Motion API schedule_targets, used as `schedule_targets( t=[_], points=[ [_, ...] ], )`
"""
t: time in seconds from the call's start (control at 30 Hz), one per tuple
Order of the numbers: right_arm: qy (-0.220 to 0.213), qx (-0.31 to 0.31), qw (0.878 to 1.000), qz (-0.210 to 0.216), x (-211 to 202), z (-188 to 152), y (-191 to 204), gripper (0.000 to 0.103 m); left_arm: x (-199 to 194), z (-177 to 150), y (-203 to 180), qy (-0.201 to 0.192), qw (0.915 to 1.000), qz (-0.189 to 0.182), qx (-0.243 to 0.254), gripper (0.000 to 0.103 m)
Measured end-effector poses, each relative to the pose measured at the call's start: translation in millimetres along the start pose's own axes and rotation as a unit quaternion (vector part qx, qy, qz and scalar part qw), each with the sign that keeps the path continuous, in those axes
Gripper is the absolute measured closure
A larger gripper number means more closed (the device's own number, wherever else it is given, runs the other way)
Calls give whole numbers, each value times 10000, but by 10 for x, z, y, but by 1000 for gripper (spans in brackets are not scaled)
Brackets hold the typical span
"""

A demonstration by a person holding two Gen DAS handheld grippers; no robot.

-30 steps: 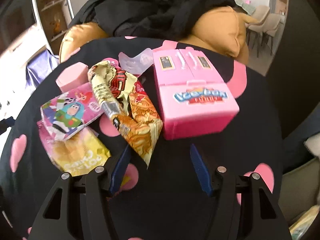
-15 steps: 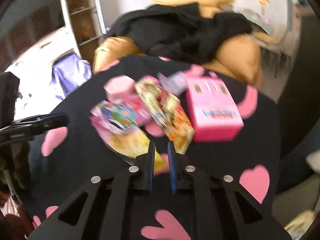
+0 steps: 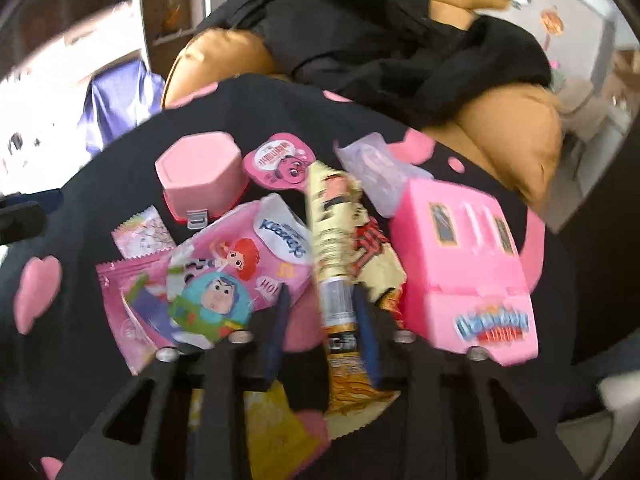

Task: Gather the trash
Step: 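Grasp the yellow-white snack wrapper with the right tool while the left tool grasps the pink Kleenex pack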

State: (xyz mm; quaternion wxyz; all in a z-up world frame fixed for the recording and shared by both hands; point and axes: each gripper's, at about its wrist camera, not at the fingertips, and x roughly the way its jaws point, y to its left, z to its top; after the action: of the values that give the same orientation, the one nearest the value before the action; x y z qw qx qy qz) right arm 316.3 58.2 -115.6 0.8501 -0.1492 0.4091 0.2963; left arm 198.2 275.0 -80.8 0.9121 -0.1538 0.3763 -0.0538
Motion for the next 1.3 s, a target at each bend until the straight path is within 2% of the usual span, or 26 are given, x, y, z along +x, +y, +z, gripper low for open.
schedule_targets(
  t=[0.2,0.33,0.43,0.67,0.87,0.97,1.0,1.03,1.1,1.13,1.3],
  points=[
    [-199,671,9971,315,-563,-371,-203,89,245,90,-288,138,9990,-319,264,44],
    [-439,1075,9930,235,-873,-566,-382,89,434,122,-561,304,9974,-493,430,44],
    [-577,1350,9891,88,-1003,-723,-536,89,546,138,-748,325,9966,-493,581,44],
    [-632,1831,9808,229,-1042,-968,-703,89,890,209,-823,395,9974,44,598,44],
    [-562,1968,9782,345,-1018,-1087,-717,89,1055,195,-840,467,9972,306,503,46],
    [-543,1977,9781,355,-1027,-1132,-699,89,1109,180,-822,556,9968,365,439,61],
    [-533,1974,9783,348,-1026,-1140,-694,89,1120,171,-824,596,9965,381,452,73],
    [-525,1983,9781,341,-1026,-1153,-688,89,1131,155,-834,647,9960,390,488,79],
    [-519,1999,9779,334,-1042,-1178,-691,89,1093,118,-865,668,9952,372,612,87],
    [-518,2007,9777,327,-1048,-1177,-686,89,1055,101,-879,641,9952,355,643,90],
    [-542,1970,9785,286,-1129,-1160,-657,89,692,26,-960,352,9962,144,790,92]
  ],
)
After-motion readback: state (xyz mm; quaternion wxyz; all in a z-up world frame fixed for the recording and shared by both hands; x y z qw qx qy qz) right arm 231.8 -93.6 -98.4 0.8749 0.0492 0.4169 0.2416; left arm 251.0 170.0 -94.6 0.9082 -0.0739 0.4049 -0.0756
